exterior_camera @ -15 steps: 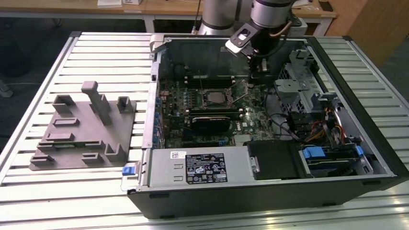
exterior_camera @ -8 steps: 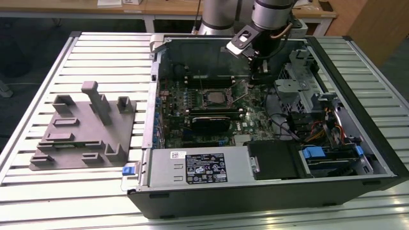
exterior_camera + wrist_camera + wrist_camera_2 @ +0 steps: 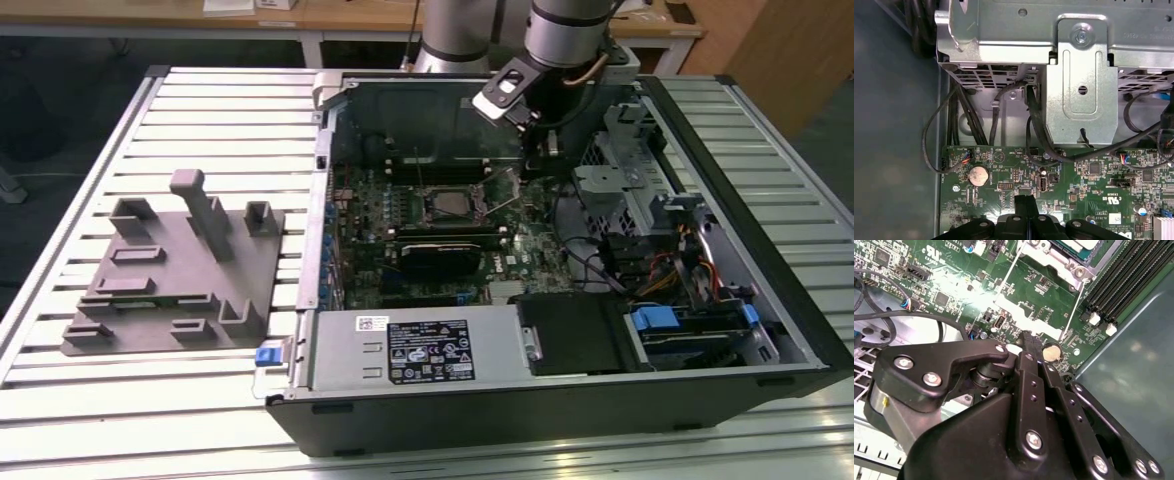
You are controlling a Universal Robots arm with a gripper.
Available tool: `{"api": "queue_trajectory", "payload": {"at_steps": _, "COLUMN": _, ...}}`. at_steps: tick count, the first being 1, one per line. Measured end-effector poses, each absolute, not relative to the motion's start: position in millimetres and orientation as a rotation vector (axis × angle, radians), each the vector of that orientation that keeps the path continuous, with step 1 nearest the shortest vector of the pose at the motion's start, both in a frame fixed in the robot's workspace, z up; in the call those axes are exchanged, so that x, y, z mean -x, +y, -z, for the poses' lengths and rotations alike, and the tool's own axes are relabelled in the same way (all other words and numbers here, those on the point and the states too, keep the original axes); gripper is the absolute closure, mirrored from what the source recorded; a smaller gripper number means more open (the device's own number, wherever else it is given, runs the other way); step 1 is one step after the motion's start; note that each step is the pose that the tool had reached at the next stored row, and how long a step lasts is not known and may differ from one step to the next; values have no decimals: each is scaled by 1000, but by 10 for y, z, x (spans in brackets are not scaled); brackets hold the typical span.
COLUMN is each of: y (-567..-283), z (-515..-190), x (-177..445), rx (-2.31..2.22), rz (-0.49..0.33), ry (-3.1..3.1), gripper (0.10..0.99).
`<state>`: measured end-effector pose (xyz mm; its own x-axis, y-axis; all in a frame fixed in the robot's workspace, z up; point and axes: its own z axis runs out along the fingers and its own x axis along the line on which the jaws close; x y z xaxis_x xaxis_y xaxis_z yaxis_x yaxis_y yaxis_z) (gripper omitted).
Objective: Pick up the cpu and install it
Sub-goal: 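Close the cpu cover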
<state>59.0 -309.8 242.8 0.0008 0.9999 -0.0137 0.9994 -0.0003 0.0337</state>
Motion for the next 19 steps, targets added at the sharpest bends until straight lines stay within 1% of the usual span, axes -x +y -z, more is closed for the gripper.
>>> {"api": "queue_trajectory", "payload": {"at_steps": 10, "y": -3098, "z": -2488, "x": -629, "rx": -2202, "rz": -15, "ry": 2200, "gripper": 980}}
{"api": "queue_trajectory", "payload": {"at_steps": 19, "y": -3098, "z": -2406, "x": -635, "rx": -2202, "rz": -13, "ry": 2201, "gripper": 980}}
